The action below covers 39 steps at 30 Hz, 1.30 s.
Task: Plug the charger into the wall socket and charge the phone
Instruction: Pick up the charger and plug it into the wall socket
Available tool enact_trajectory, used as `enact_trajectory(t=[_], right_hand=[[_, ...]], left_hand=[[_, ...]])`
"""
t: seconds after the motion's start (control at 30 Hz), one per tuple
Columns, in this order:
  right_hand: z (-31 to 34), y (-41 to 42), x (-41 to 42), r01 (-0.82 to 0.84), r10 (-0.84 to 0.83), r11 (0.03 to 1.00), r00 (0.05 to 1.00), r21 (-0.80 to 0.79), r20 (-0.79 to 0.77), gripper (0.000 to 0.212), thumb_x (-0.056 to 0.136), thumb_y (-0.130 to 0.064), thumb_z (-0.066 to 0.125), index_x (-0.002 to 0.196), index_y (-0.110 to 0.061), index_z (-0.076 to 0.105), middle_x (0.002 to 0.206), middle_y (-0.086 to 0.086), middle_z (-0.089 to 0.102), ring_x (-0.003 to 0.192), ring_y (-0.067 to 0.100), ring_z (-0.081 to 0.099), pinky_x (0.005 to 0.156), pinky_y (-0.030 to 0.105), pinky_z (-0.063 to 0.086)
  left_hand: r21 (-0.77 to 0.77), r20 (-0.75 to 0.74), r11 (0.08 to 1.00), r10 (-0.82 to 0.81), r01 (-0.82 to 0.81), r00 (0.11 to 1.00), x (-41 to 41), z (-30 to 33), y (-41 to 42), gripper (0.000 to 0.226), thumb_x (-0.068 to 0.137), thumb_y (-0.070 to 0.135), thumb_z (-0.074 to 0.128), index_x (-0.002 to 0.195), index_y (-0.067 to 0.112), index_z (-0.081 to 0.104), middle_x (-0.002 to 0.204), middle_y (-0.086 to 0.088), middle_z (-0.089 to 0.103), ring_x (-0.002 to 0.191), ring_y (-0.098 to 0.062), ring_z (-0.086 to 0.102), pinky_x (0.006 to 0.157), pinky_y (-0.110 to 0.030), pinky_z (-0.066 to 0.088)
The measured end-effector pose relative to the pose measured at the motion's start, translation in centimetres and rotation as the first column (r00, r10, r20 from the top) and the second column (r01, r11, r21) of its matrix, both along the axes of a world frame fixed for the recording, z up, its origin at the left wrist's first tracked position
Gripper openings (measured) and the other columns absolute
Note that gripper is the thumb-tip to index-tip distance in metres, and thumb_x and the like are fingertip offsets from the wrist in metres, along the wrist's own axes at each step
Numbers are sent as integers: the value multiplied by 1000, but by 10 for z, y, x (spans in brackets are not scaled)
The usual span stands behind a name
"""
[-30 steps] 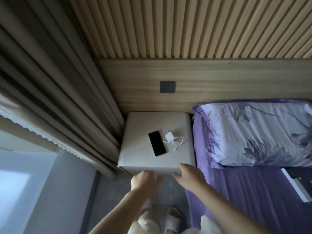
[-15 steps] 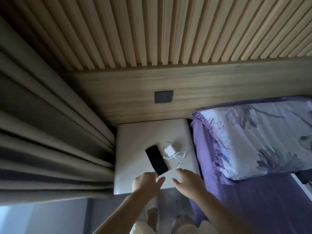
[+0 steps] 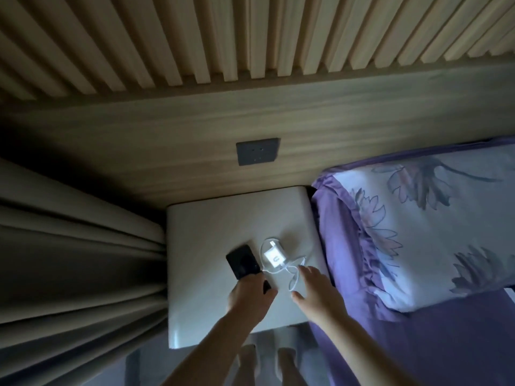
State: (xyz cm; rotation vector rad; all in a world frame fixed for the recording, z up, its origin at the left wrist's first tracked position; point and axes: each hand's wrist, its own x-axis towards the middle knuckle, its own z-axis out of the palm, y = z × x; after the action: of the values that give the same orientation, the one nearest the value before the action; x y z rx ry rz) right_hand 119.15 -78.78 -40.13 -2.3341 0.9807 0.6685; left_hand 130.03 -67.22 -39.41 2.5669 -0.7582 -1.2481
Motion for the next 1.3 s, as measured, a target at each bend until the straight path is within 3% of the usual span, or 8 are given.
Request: enact_trajectory(t=[0.17,0.37,0.5,0.7,0.9,1.07,1.17,1.3], right_hand=[[-42,-22,16,14,-13,1000,999,-5,31,71,90,-34,56,149,-21,19,159,5,18,139,25,32,105,34,41],[-90,-33,23,-49,49,997,999,60,-14,85,88,-32,60,151,-32,4,163,4,-2,145,27,21,105,35,43],[-115,-42,23,-26,26,1000,999,-9,-48,67,92,-29,53,149,-26,19,156,7,24,132,25,43,95,34,48],[-128,-54,27,37,-38,998,999,-40,-3,30,95,-19,43,122,-22,55,120,4,61,112,22,58,85,31,48],[-124,-61,32,112,-111,993,993,-40,41,28,95,-32,48,118,-24,61,119,-1,67,112,21,61,80,27,47],[-122,-65,28,210,-208,978,974,-10,90,29,94,-39,49,108,-19,65,106,5,72,101,27,63,75,32,49],[-121,-74,28,242,-241,970,962,5,131,30,93,-39,52,105,-17,68,102,9,73,98,31,64,71,32,45],[-118,-89,23,291,-295,955,917,54,268,23,87,-33,63,90,-13,73,86,15,76,88,35,66,74,39,49]], left_hand=[[-25,-8,999,-36,36,999,18,-49,-35,59,91,40,53,145,29,33,145,1,46,132,-22,45,103,-38,46],[18,82,939,-343,343,936,24,-97,-59,78,89,40,60,151,29,15,162,0,8,147,-27,17,110,-41,38],[28,101,899,-437,436,894,25,-121,-71,76,90,33,62,151,29,17,163,0,0,147,-30,17,109,-40,42],[66,105,881,-473,469,875,31,-141,-76,83,87,20,67,151,26,14,163,-1,-10,142,-33,26,98,-39,49],[84,81,874,-484,478,871,37,-148,-81,83,83,24,71,149,20,21,161,-7,12,137,-35,33,102,-42,46],[148,192,863,-504,482,842,37,-153,-77,66,88,14,62,144,19,29,145,-15,32,126,-32,43,94,-38,49],[175,305,848,-531,501,791,46,-146,-78,43,92,27,56,133,18,44,134,-10,44,121,-29,49,94,-38,45],[46,341,845,-514,532,787,58,-131,-65,46,86,46,58,128,27,56,137,-1,44,133,-26,33,108,-40,29]])
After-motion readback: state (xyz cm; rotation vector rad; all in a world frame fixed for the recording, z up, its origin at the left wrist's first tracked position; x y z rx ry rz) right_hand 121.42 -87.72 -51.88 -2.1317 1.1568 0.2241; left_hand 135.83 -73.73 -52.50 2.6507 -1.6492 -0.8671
